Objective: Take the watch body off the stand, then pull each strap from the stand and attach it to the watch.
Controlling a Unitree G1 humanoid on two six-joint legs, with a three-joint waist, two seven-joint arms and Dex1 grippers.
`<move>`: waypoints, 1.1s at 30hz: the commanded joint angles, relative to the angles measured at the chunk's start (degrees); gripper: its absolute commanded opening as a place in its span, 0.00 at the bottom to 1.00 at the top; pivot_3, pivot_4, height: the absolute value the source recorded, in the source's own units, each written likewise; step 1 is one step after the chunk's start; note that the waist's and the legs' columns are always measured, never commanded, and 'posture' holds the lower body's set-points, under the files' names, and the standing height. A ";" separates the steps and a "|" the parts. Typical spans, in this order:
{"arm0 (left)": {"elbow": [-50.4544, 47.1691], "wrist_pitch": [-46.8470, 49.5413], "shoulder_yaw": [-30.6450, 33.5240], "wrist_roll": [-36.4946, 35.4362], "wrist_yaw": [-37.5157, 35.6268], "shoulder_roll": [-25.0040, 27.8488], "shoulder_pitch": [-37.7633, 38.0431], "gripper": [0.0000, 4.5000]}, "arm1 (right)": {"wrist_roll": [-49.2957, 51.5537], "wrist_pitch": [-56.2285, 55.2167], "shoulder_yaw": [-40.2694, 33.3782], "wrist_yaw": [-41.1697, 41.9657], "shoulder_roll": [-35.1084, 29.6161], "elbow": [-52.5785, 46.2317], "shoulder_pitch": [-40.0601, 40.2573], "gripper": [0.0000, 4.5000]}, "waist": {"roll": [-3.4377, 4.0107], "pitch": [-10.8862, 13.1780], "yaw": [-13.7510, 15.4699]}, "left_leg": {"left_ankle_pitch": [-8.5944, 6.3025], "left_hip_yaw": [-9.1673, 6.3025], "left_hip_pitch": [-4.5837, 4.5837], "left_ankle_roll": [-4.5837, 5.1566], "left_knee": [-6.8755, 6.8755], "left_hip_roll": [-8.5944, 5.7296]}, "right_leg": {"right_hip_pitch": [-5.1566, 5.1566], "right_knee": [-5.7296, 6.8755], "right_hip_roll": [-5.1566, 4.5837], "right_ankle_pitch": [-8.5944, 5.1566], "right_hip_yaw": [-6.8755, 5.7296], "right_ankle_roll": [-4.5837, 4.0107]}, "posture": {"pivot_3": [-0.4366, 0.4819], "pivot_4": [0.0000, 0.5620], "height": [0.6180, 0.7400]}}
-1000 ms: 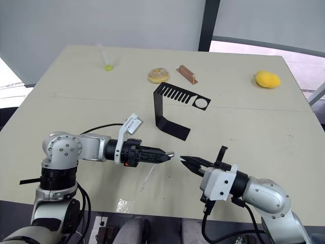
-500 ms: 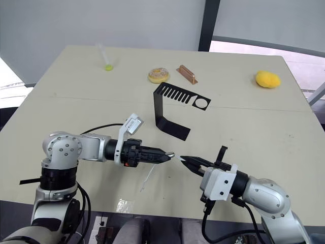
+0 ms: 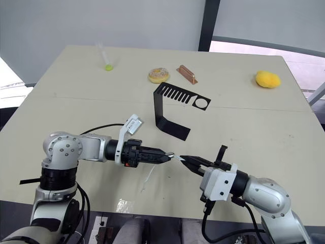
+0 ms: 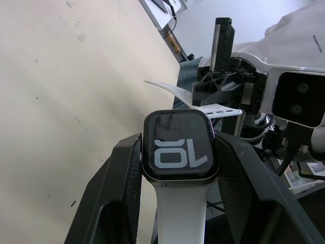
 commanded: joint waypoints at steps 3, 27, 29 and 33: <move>-1.62 -0.77 -0.10 -1.00 -0.15 -0.31 0.00 0.36 | 0.60 -0.79 0.56 -0.45 -0.32 -1.21 -0.24 0.00 | 0.00 0.00 -0.02 | 0.00 0.00 0.00 0.00 0.00 0.00 | 0.00 0.00 0.00 0.00 0.00 0.00 | 0.48 0.27 1.00; -2.74 -0.80 -1.86 -1.17 -0.40 0.56 0.10 0.36 | 0.06 -0.95 1.16 -0.49 -0.84 -1.04 -1.08 0.00 | 0.00 0.00 0.00 | 0.00 0.00 0.00 0.00 0.00 0.00 | 0.00 0.00 0.00 0.00 0.00 0.00 | 0.48 0.27 1.00; -2.76 -0.77 -1.87 -1.24 -0.39 0.51 0.09 0.36 | -0.01 -0.94 1.24 -0.45 -0.91 -1.05 -1.08 0.00 | 0.00 0.00 0.00 | 0.00 0.00 0.00 0.00 0.00 0.00 | 0.00 0.00 0.00 0.00 0.00 0.00 | 0.48 0.27 1.00; -2.86 -0.55 -1.87 -1.50 -0.12 0.05 -0.19 0.36 | -0.04 -1.06 1.38 -0.48 -1.04 -1.00 -0.80 0.00 | 0.00 0.00 0.00 | 0.00 0.00 0.00 0.00 0.00 0.00 | 0.00 0.00 0.00 0.00 0.00 0.00 | 0.48 0.27 1.00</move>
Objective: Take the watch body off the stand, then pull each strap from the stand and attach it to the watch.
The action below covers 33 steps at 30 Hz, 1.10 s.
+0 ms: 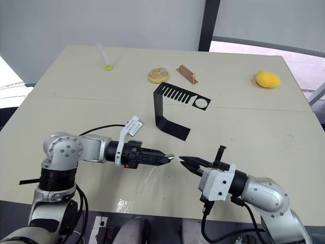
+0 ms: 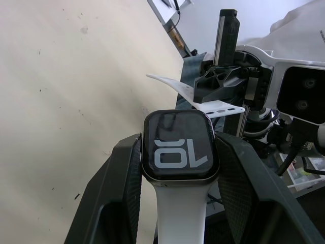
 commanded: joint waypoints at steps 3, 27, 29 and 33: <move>-2.43 0.14 -0.13 -1.77 -0.12 -1.12 -0.70 0.36 | 0.52 -1.21 0.73 -0.28 -0.16 -1.14 -0.54 0.00 | 0.00 0.00 0.00 | 0.00 0.00 0.00 0.00 0.00 0.00 | 0.00 0.00 0.00 0.00 0.00 0.00 | 0.48 0.27 1.00; -2.32 0.06 -0.49 -1.84 0.34 -2.15 -0.80 0.36 | -0.25 -2.01 1.01 -0.39 -0.37 -0.04 -0.92 0.00 | 0.00 0.00 0.00 | 0.00 0.00 0.00 0.00 0.00 0.00 | 0.00 0.00 0.00 0.00 0.00 0.00 | 0.48 0.27 1.00; -2.37 0.08 -0.57 -1.87 0.43 -2.25 -0.75 0.36 | -0.27 -2.15 1.07 -0.42 -0.32 0.12 -0.96 0.00 | 0.00 0.00 0.00 | 0.00 0.00 0.00 0.00 0.00 0.00 | 0.00 0.00 0.00 0.00 0.00 0.00 | 0.48 0.27 1.00; -2.30 0.14 -0.51 -1.92 0.53 -2.38 -0.90 0.36 | -0.54 -2.26 1.33 -0.56 -0.11 0.43 -1.20 0.00 | 0.00 0.00 0.00 | 0.00 0.00 0.00 0.00 0.00 0.00 | 0.00 0.00 0.00 0.00 0.00 0.00 | 0.48 0.27 1.00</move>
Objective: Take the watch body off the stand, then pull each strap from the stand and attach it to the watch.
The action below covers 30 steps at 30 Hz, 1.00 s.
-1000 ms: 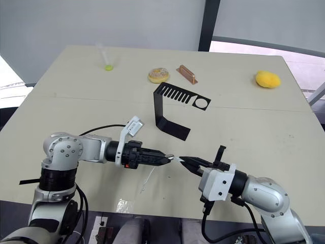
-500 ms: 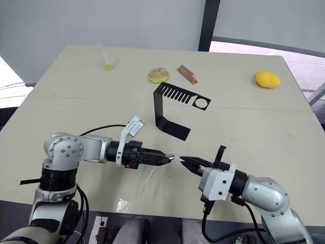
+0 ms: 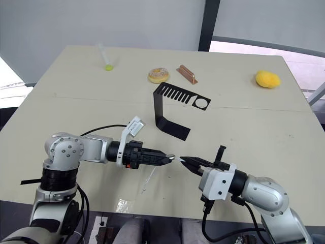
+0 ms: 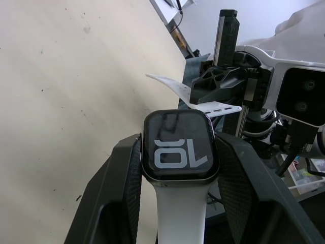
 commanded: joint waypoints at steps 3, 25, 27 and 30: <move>-2.37 0.06 -0.55 -1.91 -0.40 -1.57 -0.85 0.36 | -0.08 -1.40 1.19 -0.71 0.27 -0.73 -1.31 0.00 | 0.00 0.00 -0.02 | 0.00 0.00 0.00 0.00 0.00 0.00 | 0.00 0.00 0.00 0.00 0.00 0.00 | 0.48 0.27 1.00; -2.27 0.42 -0.43 -2.17 0.09 -2.49 -1.23 0.36 | -0.90 -1.92 1.82 -0.78 0.40 0.32 -1.68 0.00 | 0.00 0.00 -0.01 | 0.00 0.00 0.00 0.00 0.00 0.00 | 0.00 0.00 0.00 0.00 0.00 0.00 | 0.48 0.27 1.00; -2.24 0.43 -0.50 -2.13 0.08 -2.52 -1.28 0.36 | -0.98 -1.94 1.89 -0.91 0.46 0.39 -1.90 0.00 | 0.00 0.00 0.00 | 0.00 0.00 0.00 0.00 0.00 0.00 | 0.00 0.00 0.00 0.00 0.00 0.00 | 0.48 0.27 1.00; -2.09 0.40 -0.62 -2.03 0.04 -2.53 -1.42 0.36 | -1.08 -1.93 1.97 -0.99 0.51 0.42 -2.06 0.00 | 0.00 0.00 0.00 | 0.00 0.00 0.00 0.00 0.00 0.00 | 0.00 0.00 0.00 0.00 0.00 0.00 | 0.48 0.27 1.00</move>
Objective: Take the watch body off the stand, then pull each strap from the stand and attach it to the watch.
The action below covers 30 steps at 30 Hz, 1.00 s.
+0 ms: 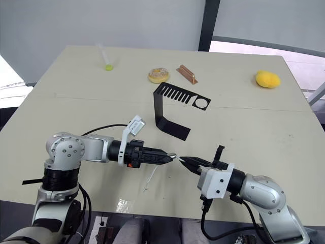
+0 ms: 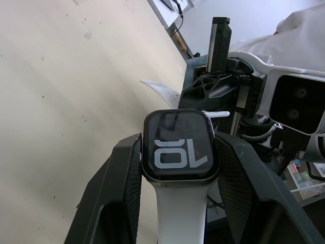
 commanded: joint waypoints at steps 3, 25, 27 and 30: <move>-1.86 0.15 -1.53 -1.81 -1.24 -1.22 -1.47 0.36 | 0.10 -1.10 0.81 -1.07 0.53 -1.29 -1.18 0.00 | 0.00 0.00 -0.01 | 0.00 0.00 0.00 0.00 0.00 0.00 | 0.00 0.00 0.00 0.00 0.00 0.00 | 0.48 0.27 1.00; -3.04 0.61 -2.36 -1.94 -1.23 -0.74 -0.69 0.36 | -0.55 -1.92 0.68 -0.52 -0.17 -0.87 -2.54 0.00 | 0.00 0.00 0.00 | 0.00 0.00 0.00 0.00 0.00 0.00 | 0.00 0.00 0.00 0.00 0.00 0.00 | 0.48 0.27 1.00; -3.20 0.50 -2.53 -1.83 -1.08 -0.93 -0.41 0.36 | -0.63 -1.90 0.84 -0.58 -0.11 -0.97 -2.39 0.00 | 0.00 0.00 0.00 | 0.00 0.00 0.00 0.00 0.00 0.00 | 0.00 0.00 0.00 0.00 0.00 0.00 | 0.48 0.27 1.00; -3.58 0.46 -2.79 -1.82 -0.92 -1.17 -0.06 0.36 | -0.53 -1.66 1.40 -0.45 0.00 -1.54 -2.27 0.00 | 0.00 0.00 -0.01 | 0.00 0.00 0.00 0.00 0.00 0.00 | 0.00 0.00 0.00 0.00 0.00 0.00 | 0.48 0.27 1.00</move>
